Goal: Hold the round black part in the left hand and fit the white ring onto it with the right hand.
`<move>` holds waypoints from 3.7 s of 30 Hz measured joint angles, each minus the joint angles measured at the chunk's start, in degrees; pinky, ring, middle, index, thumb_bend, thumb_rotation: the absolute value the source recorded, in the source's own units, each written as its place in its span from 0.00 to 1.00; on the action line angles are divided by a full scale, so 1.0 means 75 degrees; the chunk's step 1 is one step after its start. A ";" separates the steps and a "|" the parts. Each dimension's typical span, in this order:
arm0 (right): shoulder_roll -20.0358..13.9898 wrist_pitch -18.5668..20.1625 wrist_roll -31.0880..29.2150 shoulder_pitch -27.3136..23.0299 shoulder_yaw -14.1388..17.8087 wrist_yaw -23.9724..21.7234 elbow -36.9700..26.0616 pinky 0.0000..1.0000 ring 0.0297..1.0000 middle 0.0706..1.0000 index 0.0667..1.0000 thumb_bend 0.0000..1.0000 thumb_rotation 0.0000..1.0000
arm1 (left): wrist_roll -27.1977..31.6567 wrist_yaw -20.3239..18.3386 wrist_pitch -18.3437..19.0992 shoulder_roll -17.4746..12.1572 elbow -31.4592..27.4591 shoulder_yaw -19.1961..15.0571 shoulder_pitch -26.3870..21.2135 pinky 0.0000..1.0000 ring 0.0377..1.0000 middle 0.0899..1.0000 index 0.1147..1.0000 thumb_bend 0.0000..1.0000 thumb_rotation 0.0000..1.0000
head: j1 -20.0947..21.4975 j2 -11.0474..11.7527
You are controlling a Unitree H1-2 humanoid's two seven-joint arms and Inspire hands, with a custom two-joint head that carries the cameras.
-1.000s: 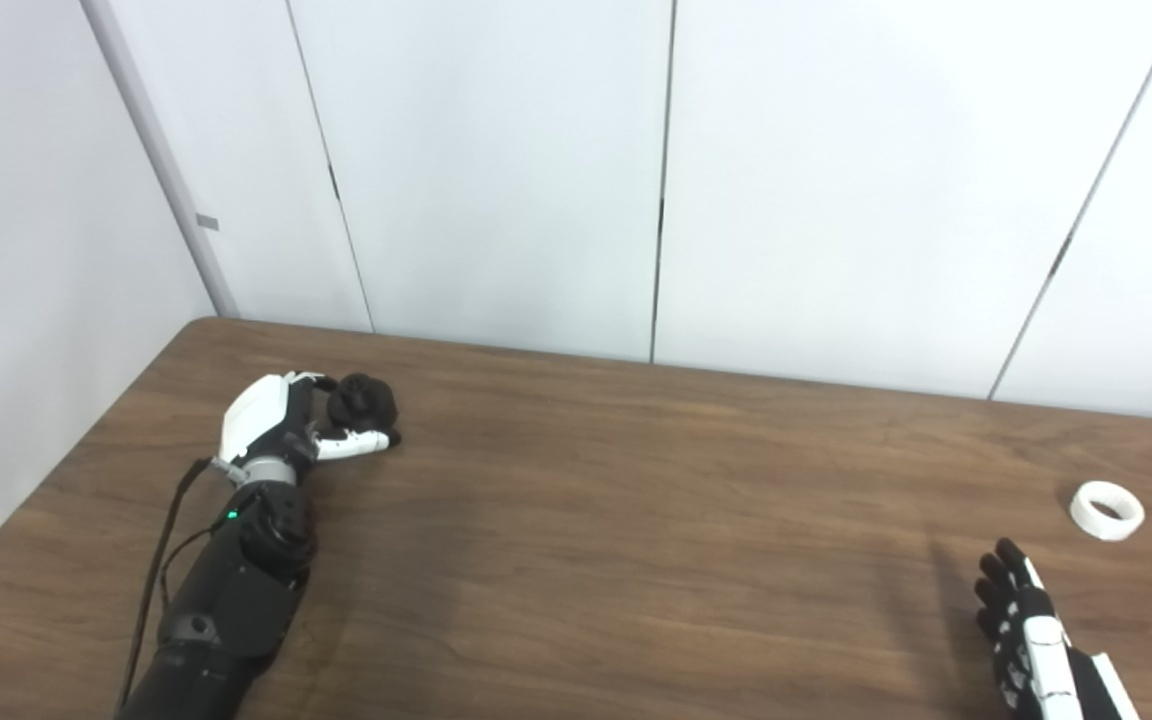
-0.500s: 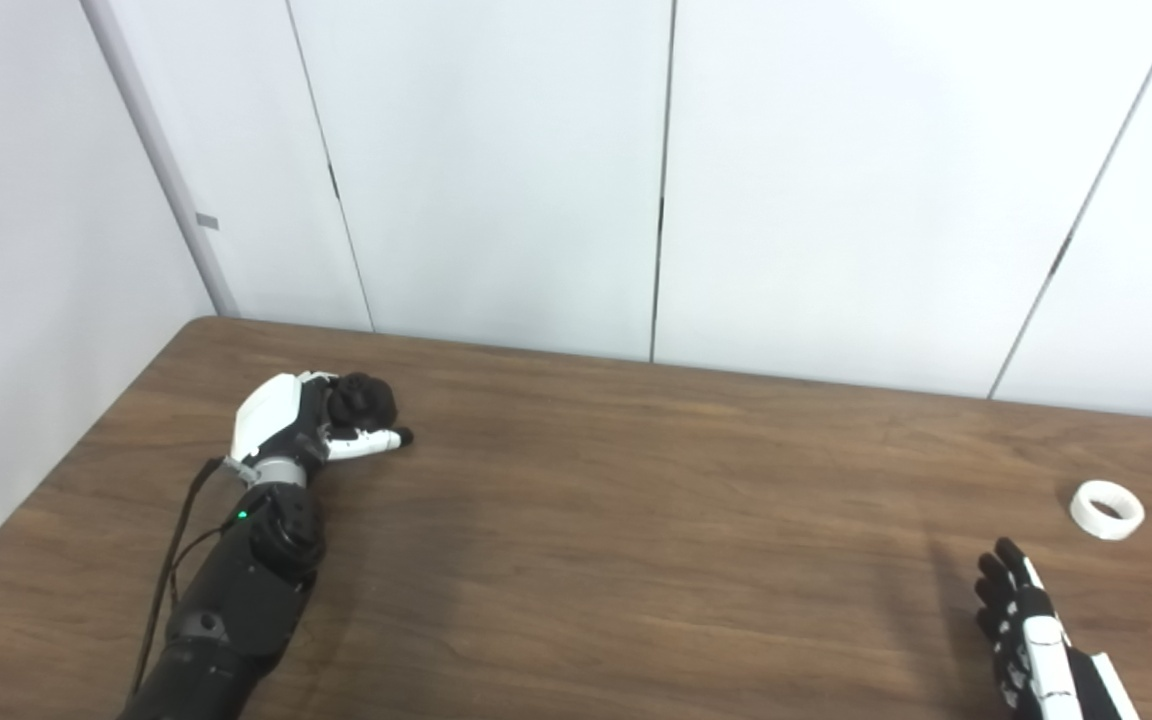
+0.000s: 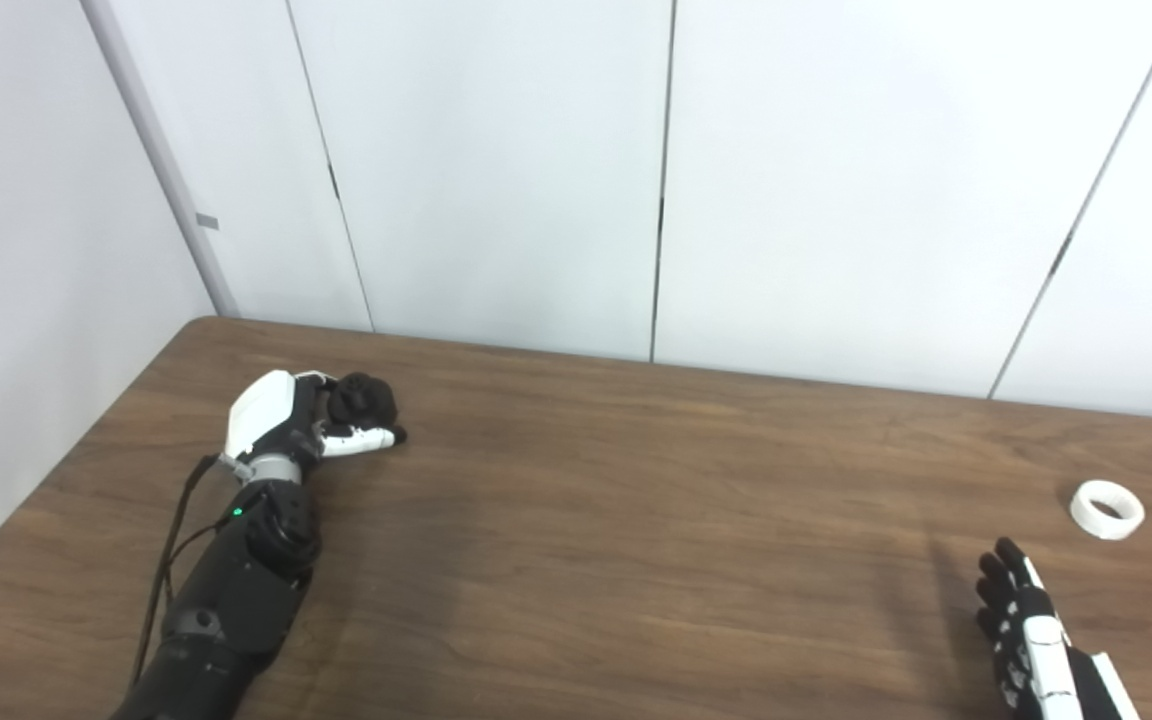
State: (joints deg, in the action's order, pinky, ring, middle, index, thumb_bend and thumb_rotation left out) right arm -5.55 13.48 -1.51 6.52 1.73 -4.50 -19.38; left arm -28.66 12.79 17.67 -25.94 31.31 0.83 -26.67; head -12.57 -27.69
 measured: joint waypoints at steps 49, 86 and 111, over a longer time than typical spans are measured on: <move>0.0094 -0.0086 0.0432 -0.0122 -0.0261 0.0100 0.0126 1.00 0.98 0.96 0.97 0.39 1.00 | -0.2449 -0.1853 -0.0131 0.1059 -0.6329 0.2168 0.2422 1.00 0.86 0.75 0.42 0.52 0.06 | 0.0492 -0.0339; 0.0391 0.1467 0.0835 -0.0231 -0.0376 0.0267 -0.1144 1.00 0.95 0.93 0.91 0.56 1.00 | -0.3990 -0.1499 -0.1873 0.2121 -0.6368 0.3322 0.4660 1.00 0.86 0.76 0.42 0.52 0.05 | 0.2039 -0.1887; -0.1459 0.1790 0.3524 -0.1765 -0.0091 0.0435 -0.0356 0.87 0.89 0.87 0.69 0.78 0.25 | -0.3983 -0.1213 -0.2463 0.1939 -0.6155 0.2944 0.4784 1.00 0.85 0.74 0.42 0.52 0.05 | 0.3843 -0.1910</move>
State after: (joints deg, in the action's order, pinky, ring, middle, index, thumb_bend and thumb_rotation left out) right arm -16.49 26.91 24.92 -6.72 1.05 -1.24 -22.05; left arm -58.54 3.69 -0.81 -11.40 -14.85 22.91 9.21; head 16.25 -42.01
